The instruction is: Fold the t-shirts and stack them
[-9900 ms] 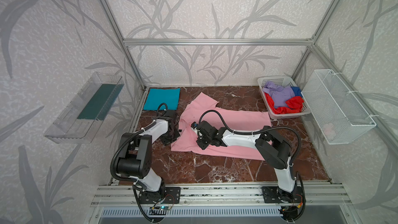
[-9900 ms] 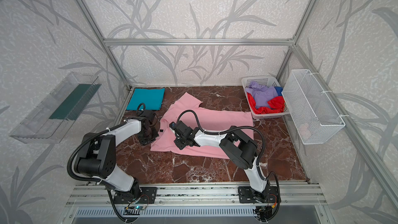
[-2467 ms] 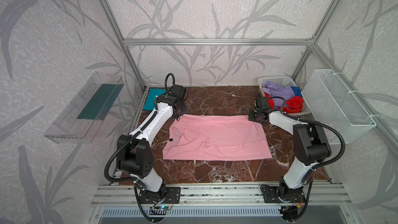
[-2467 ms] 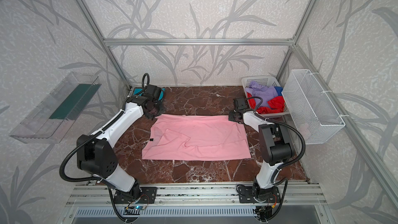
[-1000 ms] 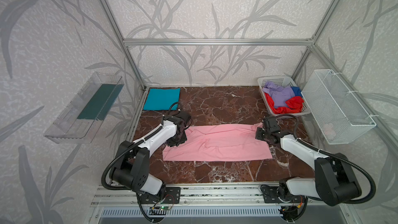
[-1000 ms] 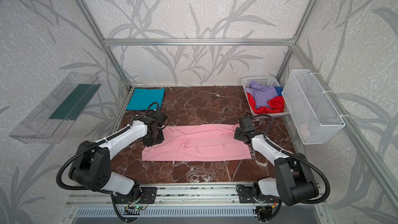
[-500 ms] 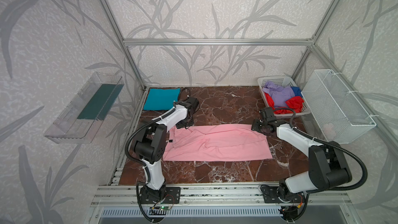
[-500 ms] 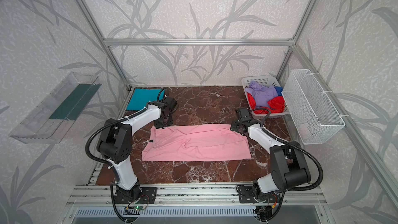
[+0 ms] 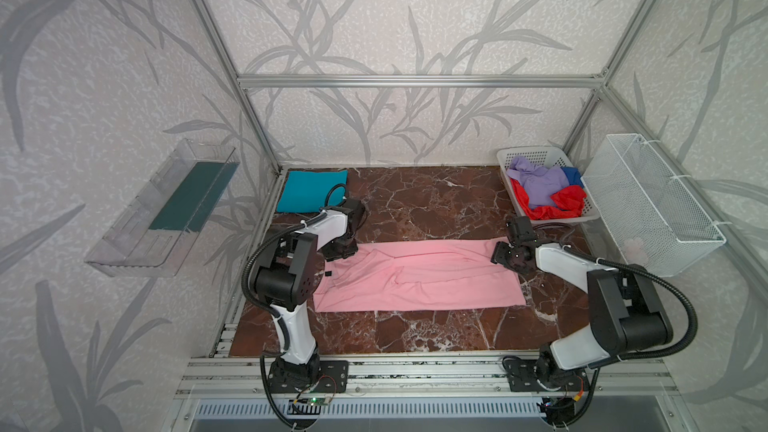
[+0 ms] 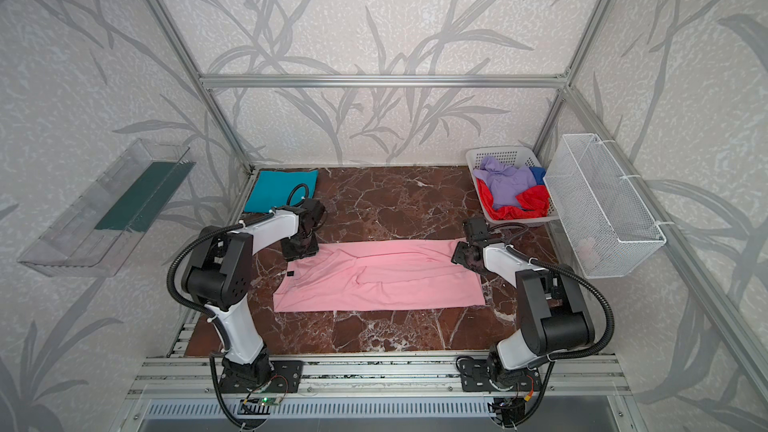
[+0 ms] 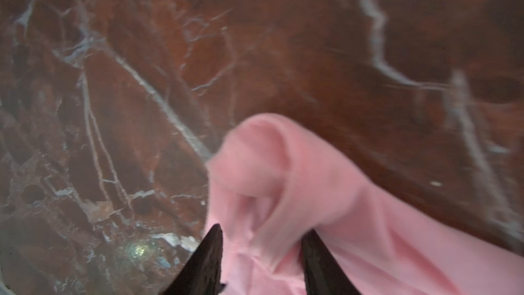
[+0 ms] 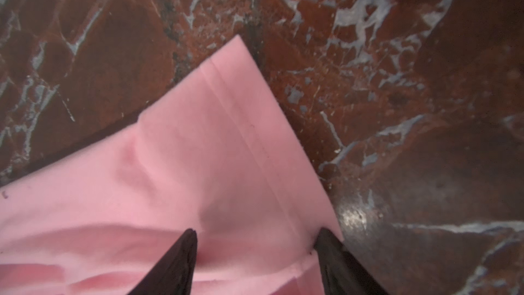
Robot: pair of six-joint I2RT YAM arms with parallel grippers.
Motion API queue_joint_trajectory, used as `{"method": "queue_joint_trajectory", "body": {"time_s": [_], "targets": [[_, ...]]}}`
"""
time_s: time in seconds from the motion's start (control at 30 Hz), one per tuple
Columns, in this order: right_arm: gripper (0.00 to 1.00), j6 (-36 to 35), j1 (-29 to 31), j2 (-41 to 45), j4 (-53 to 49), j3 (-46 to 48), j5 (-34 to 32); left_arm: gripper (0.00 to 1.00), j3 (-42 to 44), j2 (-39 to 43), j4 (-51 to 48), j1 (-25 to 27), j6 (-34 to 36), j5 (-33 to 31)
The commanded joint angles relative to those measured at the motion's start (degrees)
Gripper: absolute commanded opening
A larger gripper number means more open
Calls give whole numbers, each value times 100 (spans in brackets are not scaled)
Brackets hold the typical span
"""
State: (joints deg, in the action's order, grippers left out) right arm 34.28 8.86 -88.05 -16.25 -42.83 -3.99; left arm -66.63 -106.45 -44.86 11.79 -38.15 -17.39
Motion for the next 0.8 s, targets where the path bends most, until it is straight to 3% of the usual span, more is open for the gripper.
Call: {"method": "queue_joint_trajectory", "body": {"time_s": [0.0,0.17,0.4,0.63,0.7,0.77], "targets": [[72,39,-67,-26,-248,181,-98,46,333,76,-23,-241,-96,-254],[73,9,-86,-67,-357,108,-163,44,63,-68,-399,-337,-122,-621],[73,-441,305,249,-387,-210,-142,45,-126,353,-589,-124,-122,-271],[78,-1446,2261,730,-302,-974,-1071,50,-373,1437,-844,-49,-122,-196],[80,-1819,2854,603,58,-1172,-1011,50,-362,1549,-703,-96,-123,-282],[81,-2000,3252,327,393,-1445,-509,46,-316,1512,-489,-173,-117,-317]]}}
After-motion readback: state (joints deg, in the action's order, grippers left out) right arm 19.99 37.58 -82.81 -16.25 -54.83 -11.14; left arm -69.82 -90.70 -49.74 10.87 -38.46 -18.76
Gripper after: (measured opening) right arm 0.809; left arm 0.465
